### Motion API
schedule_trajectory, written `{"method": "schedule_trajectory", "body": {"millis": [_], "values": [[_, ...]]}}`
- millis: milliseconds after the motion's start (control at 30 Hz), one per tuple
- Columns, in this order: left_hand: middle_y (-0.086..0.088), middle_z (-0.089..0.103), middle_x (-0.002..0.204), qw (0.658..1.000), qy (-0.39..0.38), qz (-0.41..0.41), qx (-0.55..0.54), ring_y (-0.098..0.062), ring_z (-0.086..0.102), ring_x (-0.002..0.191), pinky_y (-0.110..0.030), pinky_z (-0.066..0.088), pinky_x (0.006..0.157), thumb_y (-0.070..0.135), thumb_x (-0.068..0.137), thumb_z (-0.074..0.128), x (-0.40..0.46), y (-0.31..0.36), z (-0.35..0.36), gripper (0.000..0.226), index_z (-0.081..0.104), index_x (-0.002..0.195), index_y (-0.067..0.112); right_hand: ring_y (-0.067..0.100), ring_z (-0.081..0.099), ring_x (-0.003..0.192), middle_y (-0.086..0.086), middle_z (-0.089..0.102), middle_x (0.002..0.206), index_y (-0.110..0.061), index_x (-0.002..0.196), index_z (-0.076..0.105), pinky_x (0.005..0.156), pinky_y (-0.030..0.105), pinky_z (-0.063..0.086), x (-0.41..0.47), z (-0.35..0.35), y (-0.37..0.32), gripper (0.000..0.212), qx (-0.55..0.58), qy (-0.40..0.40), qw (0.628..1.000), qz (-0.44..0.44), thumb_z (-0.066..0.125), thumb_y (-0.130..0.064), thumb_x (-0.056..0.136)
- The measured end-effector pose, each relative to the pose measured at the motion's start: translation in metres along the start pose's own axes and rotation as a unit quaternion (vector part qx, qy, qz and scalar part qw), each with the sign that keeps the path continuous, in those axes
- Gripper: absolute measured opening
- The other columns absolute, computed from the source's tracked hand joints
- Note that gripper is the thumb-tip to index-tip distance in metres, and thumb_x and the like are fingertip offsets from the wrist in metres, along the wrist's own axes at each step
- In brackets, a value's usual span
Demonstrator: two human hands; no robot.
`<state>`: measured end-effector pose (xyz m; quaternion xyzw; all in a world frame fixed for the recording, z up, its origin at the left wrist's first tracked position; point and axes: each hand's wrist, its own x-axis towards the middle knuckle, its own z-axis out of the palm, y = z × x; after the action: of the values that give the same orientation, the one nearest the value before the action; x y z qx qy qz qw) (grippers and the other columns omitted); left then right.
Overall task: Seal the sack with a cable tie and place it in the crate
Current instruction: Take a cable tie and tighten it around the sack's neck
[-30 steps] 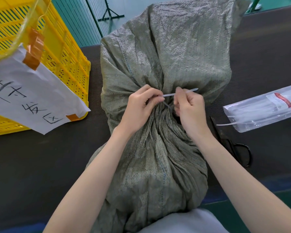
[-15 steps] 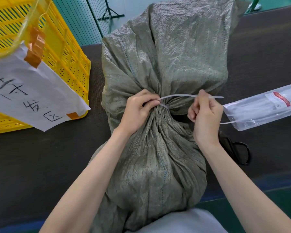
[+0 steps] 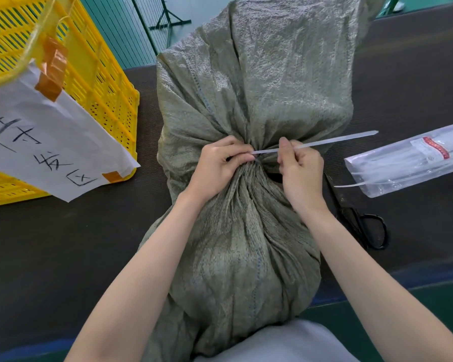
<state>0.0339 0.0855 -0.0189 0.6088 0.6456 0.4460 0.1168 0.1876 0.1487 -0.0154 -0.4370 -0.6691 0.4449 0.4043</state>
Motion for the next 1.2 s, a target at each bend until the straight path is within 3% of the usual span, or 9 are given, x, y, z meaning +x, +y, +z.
{"method": "schedule_trajectory", "body": {"millis": [100,267,367,467,633,833,933,1033,1200], "values": [[0.0,0.064,0.084,1.0,-0.008,-0.006,-0.004,0.005,0.058,0.078,-0.013,0.042,0.078,0.01,0.084,0.068,-0.001,-0.006,-0.001,0.013,0.074,0.091,0.001,0.014,0.035,0.048,0.0,0.039,0.047,-0.007,0.056,0.046,0.054,0.032,0.03,-0.001,-0.008,0.002,0.047,-0.015,0.006,1.0,-0.013,0.044,-0.032,0.096],[-0.002,0.066,0.086,1.0,-0.025,-0.008,0.005,-0.007,0.062,0.08,-0.014,0.044,0.08,0.01,0.082,0.069,-0.002,-0.013,-0.006,0.014,0.074,0.092,0.0,0.02,0.037,0.047,0.002,0.039,0.047,-0.016,0.051,0.041,0.053,0.034,0.03,0.001,-0.014,0.007,0.048,-0.006,0.009,1.0,-0.013,0.044,-0.036,0.094],[-0.002,0.067,0.087,0.999,-0.032,-0.003,0.014,-0.008,0.062,0.081,-0.013,0.044,0.08,0.009,0.082,0.07,0.0,-0.014,-0.01,0.014,0.074,0.091,0.001,0.02,0.043,0.048,0.007,0.046,0.047,-0.008,0.051,0.044,0.057,0.034,0.035,-0.002,-0.018,0.007,0.051,-0.018,0.016,1.0,-0.017,0.044,-0.031,0.096],[-0.006,0.068,0.087,0.998,-0.046,0.011,0.03,-0.009,0.062,0.081,-0.015,0.046,0.079,0.009,0.082,0.07,0.002,-0.015,-0.011,0.013,0.074,0.091,0.0,0.008,0.044,0.049,0.001,0.048,0.048,-0.004,0.049,0.048,0.062,0.029,0.035,-0.004,-0.023,0.01,0.053,-0.016,0.013,1.0,-0.012,0.045,-0.025,0.097],[-0.01,0.068,0.087,0.998,-0.043,0.015,0.044,-0.009,0.062,0.081,-0.013,0.045,0.079,0.008,0.082,0.069,-0.001,-0.014,-0.009,0.013,0.073,0.091,-0.001,0.003,0.045,0.053,-0.005,0.049,0.055,-0.006,0.054,0.051,0.06,0.017,0.033,-0.005,-0.028,0.014,0.048,-0.027,0.018,0.999,-0.018,0.045,-0.024,0.098],[-0.012,0.068,0.086,0.999,0.003,-0.009,0.038,-0.009,0.061,0.079,-0.014,0.045,0.078,0.007,0.084,0.067,-0.017,-0.003,0.001,0.013,0.073,0.092,-0.001,0.012,0.044,0.07,0.006,0.047,0.079,-0.01,0.066,0.048,0.066,0.008,0.03,0.009,-0.027,0.019,0.036,-0.059,-0.018,0.998,-0.033,0.041,-0.02,0.1],[-0.012,0.069,0.086,0.999,0.029,-0.01,0.037,-0.009,0.062,0.08,-0.019,0.048,0.079,0.005,0.084,0.067,-0.017,0.002,0.003,0.012,0.073,0.092,-0.002,0.016,0.045,0.073,0.008,0.047,0.08,-0.009,0.067,0.047,0.065,0.011,0.03,0.02,-0.023,0.022,0.035,-0.059,-0.036,0.997,-0.037,0.041,-0.018,0.099],[-0.013,0.069,0.085,0.998,0.049,-0.011,0.048,-0.012,0.063,0.078,-0.024,0.05,0.078,0.004,0.083,0.067,-0.019,0.008,0.008,0.012,0.073,0.091,-0.002,0.016,0.045,0.073,0.008,0.046,0.079,-0.01,0.065,0.046,0.066,0.023,0.029,0.032,-0.021,0.025,0.035,-0.065,-0.051,0.996,-0.045,0.042,-0.018,0.099],[-0.012,0.069,0.086,0.993,0.089,-0.043,0.064,-0.019,0.065,0.076,-0.03,0.051,0.075,0.007,0.084,0.067,-0.021,0.02,0.023,0.012,0.073,0.092,0.0,0.012,0.045,0.071,0.005,0.047,0.079,-0.017,0.061,0.043,0.067,0.027,0.029,0.053,-0.017,0.026,0.038,-0.075,-0.078,0.993,-0.044,0.043,-0.02,0.099]]}}
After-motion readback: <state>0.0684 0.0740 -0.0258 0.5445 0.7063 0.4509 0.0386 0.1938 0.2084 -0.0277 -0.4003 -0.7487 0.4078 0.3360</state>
